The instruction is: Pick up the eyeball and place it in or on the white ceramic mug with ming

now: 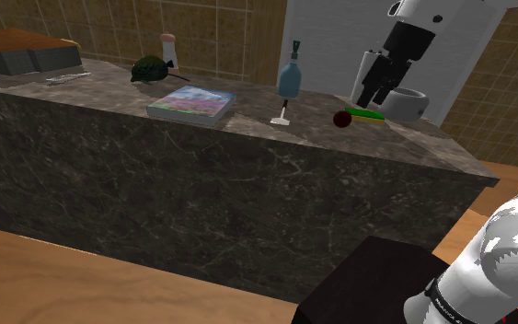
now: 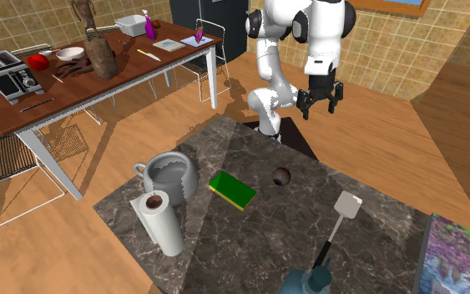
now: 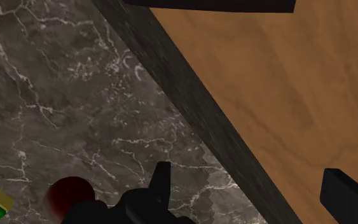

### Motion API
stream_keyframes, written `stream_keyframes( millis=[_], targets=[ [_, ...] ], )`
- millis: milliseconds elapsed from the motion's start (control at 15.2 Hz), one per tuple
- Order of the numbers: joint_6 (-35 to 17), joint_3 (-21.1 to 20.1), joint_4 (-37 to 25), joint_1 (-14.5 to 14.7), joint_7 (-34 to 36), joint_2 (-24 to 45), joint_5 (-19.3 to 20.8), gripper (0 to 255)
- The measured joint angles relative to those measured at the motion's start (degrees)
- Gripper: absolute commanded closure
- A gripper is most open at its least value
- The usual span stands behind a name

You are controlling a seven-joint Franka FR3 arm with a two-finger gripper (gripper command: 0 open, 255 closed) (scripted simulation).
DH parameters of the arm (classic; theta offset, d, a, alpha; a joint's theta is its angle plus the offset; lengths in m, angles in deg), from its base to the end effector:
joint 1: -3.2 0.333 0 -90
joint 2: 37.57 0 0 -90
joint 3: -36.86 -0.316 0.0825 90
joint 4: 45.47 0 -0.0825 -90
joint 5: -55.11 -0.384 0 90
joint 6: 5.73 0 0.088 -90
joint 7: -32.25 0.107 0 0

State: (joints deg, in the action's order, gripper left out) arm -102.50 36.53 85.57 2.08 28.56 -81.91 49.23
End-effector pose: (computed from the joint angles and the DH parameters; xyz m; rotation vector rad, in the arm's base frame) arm 0.3222 0.0061 0.6316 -3.0370 -0.0702 -0.2734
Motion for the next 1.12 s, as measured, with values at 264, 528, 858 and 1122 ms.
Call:
stream_keyframes(
  millis=[264,528,858,1122],
  targets=[
    [-1.24,1.57,-0.69,-0.2,-3.42,3.23,1.92,0],
    [-3.08,4.21,-3.5,-0.52,-9.51,10.03,5.27,0],
    [-5.27,7.57,-7.86,-1.11,-17.39,18.82,9.18,0],
    [-7.15,9.55,-12.62,-1.43,-23.01,26.88,11.59,0]
  ],
)
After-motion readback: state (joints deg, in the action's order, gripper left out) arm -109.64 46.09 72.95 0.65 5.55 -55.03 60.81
